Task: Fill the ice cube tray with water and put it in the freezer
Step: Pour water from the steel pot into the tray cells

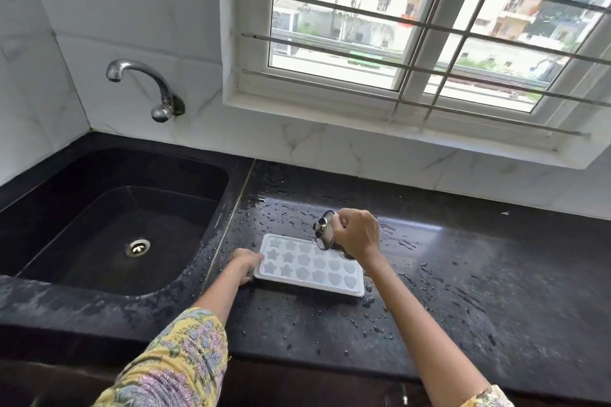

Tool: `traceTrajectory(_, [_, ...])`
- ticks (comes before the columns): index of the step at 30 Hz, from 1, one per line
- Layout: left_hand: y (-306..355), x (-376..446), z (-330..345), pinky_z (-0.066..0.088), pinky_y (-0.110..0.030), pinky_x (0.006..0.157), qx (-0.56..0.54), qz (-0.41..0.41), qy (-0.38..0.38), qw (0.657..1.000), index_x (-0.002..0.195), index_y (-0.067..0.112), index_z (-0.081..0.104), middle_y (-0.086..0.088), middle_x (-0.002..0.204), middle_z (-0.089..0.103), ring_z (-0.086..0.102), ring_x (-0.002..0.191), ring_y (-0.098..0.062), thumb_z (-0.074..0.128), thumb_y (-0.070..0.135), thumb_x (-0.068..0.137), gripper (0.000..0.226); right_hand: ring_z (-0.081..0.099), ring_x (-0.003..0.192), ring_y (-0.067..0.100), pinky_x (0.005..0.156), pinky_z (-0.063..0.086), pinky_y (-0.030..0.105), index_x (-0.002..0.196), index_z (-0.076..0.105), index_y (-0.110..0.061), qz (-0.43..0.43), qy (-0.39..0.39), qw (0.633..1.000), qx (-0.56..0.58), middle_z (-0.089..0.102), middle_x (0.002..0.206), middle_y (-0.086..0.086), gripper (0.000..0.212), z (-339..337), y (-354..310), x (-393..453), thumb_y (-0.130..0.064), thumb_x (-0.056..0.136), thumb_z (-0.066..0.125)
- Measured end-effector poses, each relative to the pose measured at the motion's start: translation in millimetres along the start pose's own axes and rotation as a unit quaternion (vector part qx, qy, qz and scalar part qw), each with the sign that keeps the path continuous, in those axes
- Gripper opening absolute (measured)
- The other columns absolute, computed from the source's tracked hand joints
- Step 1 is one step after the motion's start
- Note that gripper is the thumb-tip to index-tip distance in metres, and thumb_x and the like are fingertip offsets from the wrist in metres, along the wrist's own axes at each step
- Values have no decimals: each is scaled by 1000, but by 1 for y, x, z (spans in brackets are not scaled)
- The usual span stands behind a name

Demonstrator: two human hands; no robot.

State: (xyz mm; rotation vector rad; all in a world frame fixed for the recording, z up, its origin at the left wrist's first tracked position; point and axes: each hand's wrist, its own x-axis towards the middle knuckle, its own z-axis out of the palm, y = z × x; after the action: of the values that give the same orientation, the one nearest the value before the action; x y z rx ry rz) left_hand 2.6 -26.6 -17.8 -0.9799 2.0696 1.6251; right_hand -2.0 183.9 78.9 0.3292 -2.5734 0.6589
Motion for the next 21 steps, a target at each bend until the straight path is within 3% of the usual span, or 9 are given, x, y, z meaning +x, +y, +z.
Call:
traceTrajectory(3, [0,0,-1,46,-31,86,-3,-2,-2,1000,121,6,60,-10,130,57,53,120,-25,54,15,90,33,26,37,7,39,19,18,41,30,-22,52,5,998,30,30,38,-8,47,-2,-1,3,-8,76,58])
traceTrajectory(8, [-1,1,0,46,-36,95,-13,0,-8,1000,120,5,60,-10,130,57,54,107,-24,55,15,89,33,23,37,4,42,18,18,41,25,-25,44,-11,998,44,26,38,-12,53,0,-14,6,-7,77,59])
traceTrajectory(12, [-1,-2,-2,46,-36,94,-18,-7,-11,1000,121,7,61,-10,132,55,51,123,-26,57,16,88,34,23,35,4,41,17,16,43,34,-19,0,-20,1000,24,28,37,-9,41,9,-19,5,-13,76,56])
traceTrajectory(18, [1,-4,-3,46,-37,93,-18,-11,-16,1000,121,6,59,-11,133,55,51,123,-26,58,17,89,34,26,32,9,39,11,8,44,29,-21,-74,-5,997,-25,29,37,-8,37,16,-26,5,-17,71,53])
traceTrajectory(21, [1,-4,-4,46,-36,92,-13,-10,-17,1000,122,6,59,-11,132,55,51,122,-26,57,18,89,35,27,32,9,40,11,7,44,30,-22,-90,15,996,-23,31,36,-7,32,17,-27,6,-25,74,41])
